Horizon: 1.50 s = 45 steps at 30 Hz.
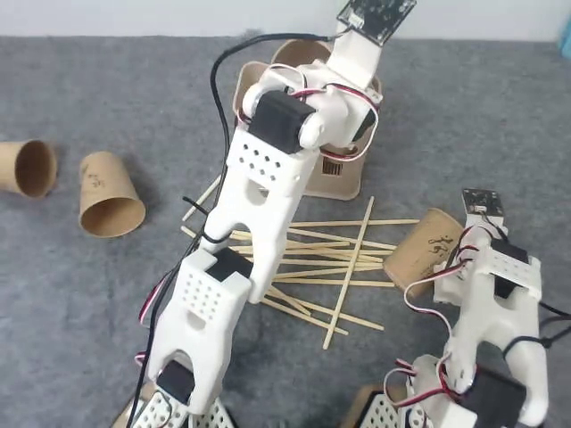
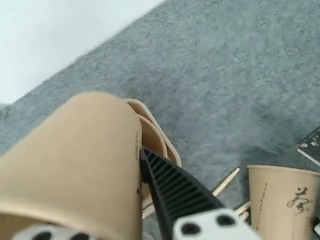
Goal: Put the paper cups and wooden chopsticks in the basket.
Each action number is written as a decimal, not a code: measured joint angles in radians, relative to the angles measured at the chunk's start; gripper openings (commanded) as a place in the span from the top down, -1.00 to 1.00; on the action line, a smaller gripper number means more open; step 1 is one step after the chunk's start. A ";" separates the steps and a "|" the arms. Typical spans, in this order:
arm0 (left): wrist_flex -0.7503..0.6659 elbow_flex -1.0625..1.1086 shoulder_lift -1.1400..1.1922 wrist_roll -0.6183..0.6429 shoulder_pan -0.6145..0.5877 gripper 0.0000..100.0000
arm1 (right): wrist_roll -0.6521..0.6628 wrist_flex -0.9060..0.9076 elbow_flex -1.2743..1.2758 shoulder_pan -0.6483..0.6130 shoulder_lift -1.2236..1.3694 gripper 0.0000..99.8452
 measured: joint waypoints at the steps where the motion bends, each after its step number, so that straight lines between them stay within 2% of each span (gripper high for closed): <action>1: 0.002 0.000 0.000 0.000 -0.003 0.98 | 0.000 0.000 0.000 0.000 0.000 0.72; 4: 0.006 0.000 0.000 -0.005 -0.023 0.98 | 0.000 0.000 0.000 0.000 0.000 0.72; 10: 0.006 0.069 -0.006 -0.097 -0.055 0.98 | 0.000 0.000 0.000 0.000 0.000 0.72; 19: 0.006 0.110 -0.049 -0.121 -0.037 0.98 | 0.000 0.000 0.000 0.000 0.000 0.72; 27: 0.006 0.253 -0.152 -0.195 -0.005 0.98 | 0.000 0.000 0.000 0.000 0.000 0.72; 45: 0.006 0.318 -0.153 -0.235 -0.005 0.97 | 0.000 0.000 0.000 0.000 0.000 0.72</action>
